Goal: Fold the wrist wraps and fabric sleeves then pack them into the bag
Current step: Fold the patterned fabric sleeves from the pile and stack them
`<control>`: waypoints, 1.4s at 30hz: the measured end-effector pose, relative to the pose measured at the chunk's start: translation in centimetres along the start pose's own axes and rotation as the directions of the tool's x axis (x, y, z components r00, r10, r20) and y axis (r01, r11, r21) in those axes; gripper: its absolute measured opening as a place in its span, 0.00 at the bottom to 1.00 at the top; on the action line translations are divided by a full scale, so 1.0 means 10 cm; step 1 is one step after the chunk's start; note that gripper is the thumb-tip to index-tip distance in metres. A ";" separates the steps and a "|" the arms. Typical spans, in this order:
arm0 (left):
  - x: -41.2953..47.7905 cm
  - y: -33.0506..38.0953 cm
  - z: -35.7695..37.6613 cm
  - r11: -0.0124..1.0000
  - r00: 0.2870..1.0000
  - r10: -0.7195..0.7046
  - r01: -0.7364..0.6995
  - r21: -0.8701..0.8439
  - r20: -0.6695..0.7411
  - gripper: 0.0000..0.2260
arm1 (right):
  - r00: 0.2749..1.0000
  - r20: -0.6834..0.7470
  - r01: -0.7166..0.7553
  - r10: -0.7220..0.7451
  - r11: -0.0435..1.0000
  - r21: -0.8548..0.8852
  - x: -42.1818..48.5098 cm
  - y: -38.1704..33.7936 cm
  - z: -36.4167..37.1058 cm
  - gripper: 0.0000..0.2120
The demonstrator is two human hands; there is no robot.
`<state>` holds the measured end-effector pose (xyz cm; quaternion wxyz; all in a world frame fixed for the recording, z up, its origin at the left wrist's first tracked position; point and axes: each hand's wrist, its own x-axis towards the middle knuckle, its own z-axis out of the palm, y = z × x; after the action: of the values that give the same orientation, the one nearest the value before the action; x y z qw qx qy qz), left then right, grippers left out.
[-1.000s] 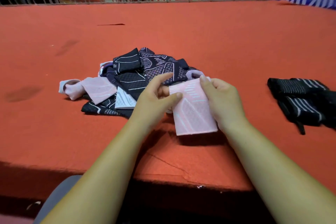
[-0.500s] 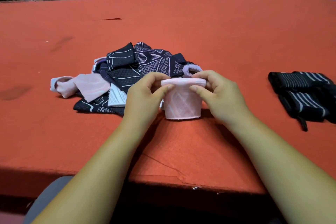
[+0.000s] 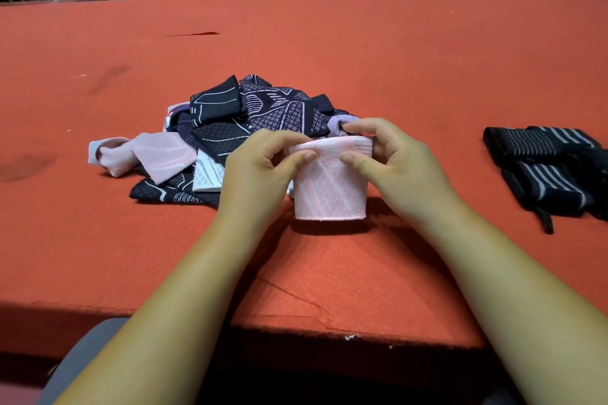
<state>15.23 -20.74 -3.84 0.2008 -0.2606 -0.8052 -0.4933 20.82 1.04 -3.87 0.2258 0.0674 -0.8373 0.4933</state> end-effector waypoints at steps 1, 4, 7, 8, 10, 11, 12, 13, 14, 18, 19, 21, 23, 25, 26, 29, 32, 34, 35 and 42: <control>0.00 0.00 0.00 1.000 1.000 0.003 -0.003 0.003 -0.001 0.06 | 1.000 0.007 0.012 -0.012 1.000 -0.004 0.00 0.00 0.00 0.16; 0.00 0.01 -0.02 0.999 1.000 0.025 -0.025 0.021 -0.003 0.06 | 1.000 -0.014 0.017 -0.017 0.999 -0.028 0.00 0.03 -0.02 0.12; 0.00 0.02 -0.02 0.998 0.999 0.042 -0.042 0.046 0.001 0.05 | 0.999 -0.026 0.023 -0.025 0.996 -0.085 -0.02 0.04 0.00 0.08; 0.00 0.01 -0.02 0.997 0.999 0.052 -0.052 0.058 0.003 0.04 | 0.999 -0.028 0.034 -0.038 0.993 -0.110 -0.01 0.04 0.01 0.07; -0.01 0.01 -0.01 0.993 0.998 0.070 -0.070 0.098 0.011 0.03 | 0.998 -0.029 0.044 -0.048 0.991 -0.128 -0.01 0.05 0.01 0.05; -0.01 0.01 -0.01 0.989 0.997 0.076 -0.077 0.129 0.015 0.02 | 0.998 -0.026 0.052 -0.056 0.990 -0.134 -0.02 0.04 0.00 0.05; -0.01 0.01 0.00 0.984 0.997 0.080 -0.082 0.157 0.020 0.01 | 0.998 -0.023 0.057 -0.061 0.988 -0.144 -0.02 0.02 0.01 0.05; -0.01 0.01 0.01 0.981 0.996 0.079 -0.083 0.176 0.028 0.01 | 0.997 -0.027 0.067 -0.072 0.986 -0.155 -0.03 0.01 0.01 0.05; 0.00 0.02 0.02 0.979 0.996 0.076 -0.081 0.186 0.037 0.02 | 0.995 -0.041 0.079 -0.088 0.981 -0.178 -0.02 0.01 0.02 0.03; 0.09 0.16 0.08 0.982 0.995 -0.039 0.020 0.189 0.096 0.07 | 0.987 -0.160 -0.011 -0.014 0.988 -0.153 0.03 -0.03 0.04 0.10; 0.12 0.20 0.10 0.982 0.992 -0.085 0.067 0.175 0.095 0.08 | 0.988 -0.143 -0.071 0.060 0.995 -0.073 0.04 -0.07 0.05 0.11; 0.18 0.24 0.18 0.983 0.989 -0.137 0.128 0.134 0.058 0.08 | 0.979 -0.025 -0.191 0.201 0.957 0.217 0.02 -0.10 0.07 0.04; 0.22 0.25 0.25 0.978 0.981 -0.193 0.191 0.084 0.012 0.09 | 0.953 0.130 -0.303 0.273 0.866 0.399 -0.01 -0.09 0.09 0.11; 0.21 0.22 0.31 0.962 0.962 -0.274 0.274 0.011 0.013 0.09 | 0.949 0.131 -0.314 0.286 0.871 0.377 -0.02 0.01 0.10 0.14; 0.20 0.19 0.35 0.946 0.947 -0.318 0.319 -0.050 0.040 0.10 | 0.948 0.096 -0.318 0.304 0.875 0.364 -0.02 0.06 0.10 0.14; 0.16 0.13 0.41 0.838 0.870 -0.420 0.481 -0.257 0.259 0.16 | 0.924 0.011 -0.360 0.383 0.857 0.369 0.02 0.17 0.05 0.15; 0.10 0.08 0.44 0.811 0.833 -0.385 0.511 -0.286 0.397 0.14 | 0.913 -0.052 -0.373 0.404 0.879 0.297 0.05 0.20 0.01 0.16; 0.07 0.04 0.49 0.813 0.842 -0.383 0.503 -0.294 0.381 0.14 | 0.908 -0.066 -0.396 0.415 0.898 0.190 0.05 0.21 -0.01 0.20; 0.05 0.03 0.51 0.806 0.846 -0.394 0.506 -0.308 0.359 0.14 | 0.898 -0.039 -0.427 0.437 0.890 0.158 0.05 0.21 -0.01 0.22; 0.00 -0.01 0.63 0.803 0.857 -0.392 0.496 -0.330 0.334 0.21 | 0.834 0.116 -0.551 0.539 0.823 0.136 0.02 0.23 -0.06 0.11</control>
<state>14.75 -15.15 -6.69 -0.0823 -0.1590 -0.7426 -0.6454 20.02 2.69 -5.36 0.0384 -0.1386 -0.7859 0.6015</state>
